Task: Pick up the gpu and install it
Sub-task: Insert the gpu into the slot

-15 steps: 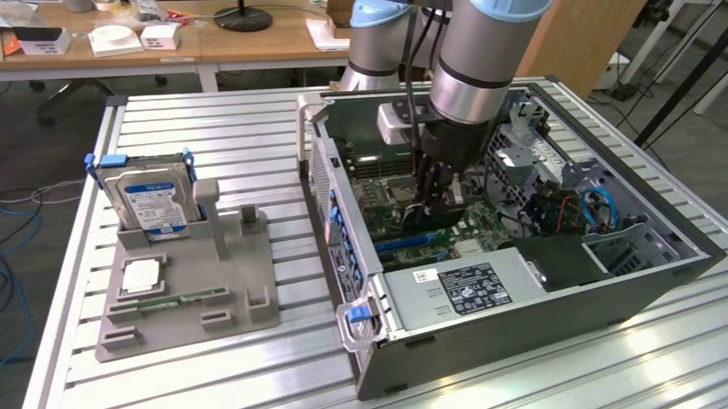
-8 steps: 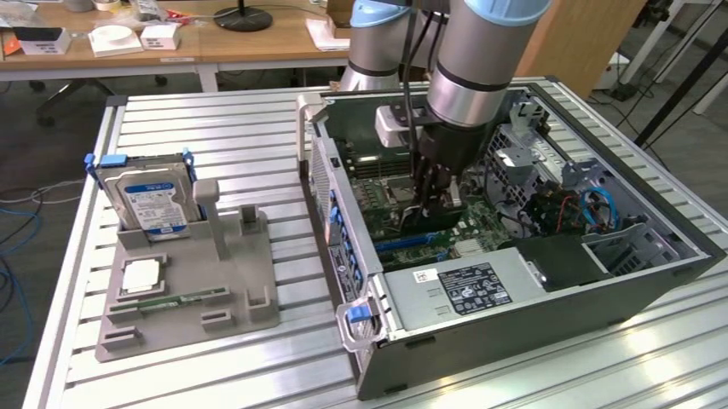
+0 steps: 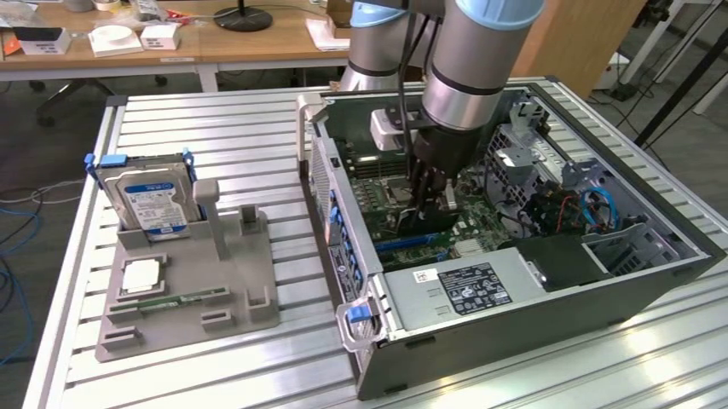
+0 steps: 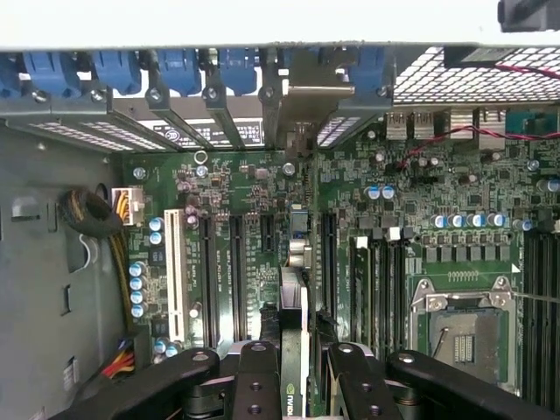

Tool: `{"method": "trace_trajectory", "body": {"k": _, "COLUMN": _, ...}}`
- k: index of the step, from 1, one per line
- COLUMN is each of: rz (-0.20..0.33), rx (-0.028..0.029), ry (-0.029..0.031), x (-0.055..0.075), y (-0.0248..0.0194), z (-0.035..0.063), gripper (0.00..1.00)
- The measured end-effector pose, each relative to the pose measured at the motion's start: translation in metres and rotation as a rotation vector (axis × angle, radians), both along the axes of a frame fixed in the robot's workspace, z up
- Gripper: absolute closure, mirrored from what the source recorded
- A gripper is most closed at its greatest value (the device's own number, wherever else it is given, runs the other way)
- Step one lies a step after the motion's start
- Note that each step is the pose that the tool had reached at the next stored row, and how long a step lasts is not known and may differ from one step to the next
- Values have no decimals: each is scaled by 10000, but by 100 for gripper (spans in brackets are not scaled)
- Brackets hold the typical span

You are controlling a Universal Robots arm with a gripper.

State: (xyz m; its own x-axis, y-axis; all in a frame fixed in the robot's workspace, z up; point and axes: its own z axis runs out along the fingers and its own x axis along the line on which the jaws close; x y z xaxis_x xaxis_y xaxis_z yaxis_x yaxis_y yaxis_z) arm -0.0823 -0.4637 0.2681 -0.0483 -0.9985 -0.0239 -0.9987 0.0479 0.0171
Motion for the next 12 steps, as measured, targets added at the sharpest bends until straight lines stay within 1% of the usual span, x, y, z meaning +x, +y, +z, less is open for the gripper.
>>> {"method": "trace_trajectory", "body": {"k": 12, "rz": 0, "rx": 1, "ry": 0, "x": -4, "y": 0, "z": -28, "gripper": 74}}
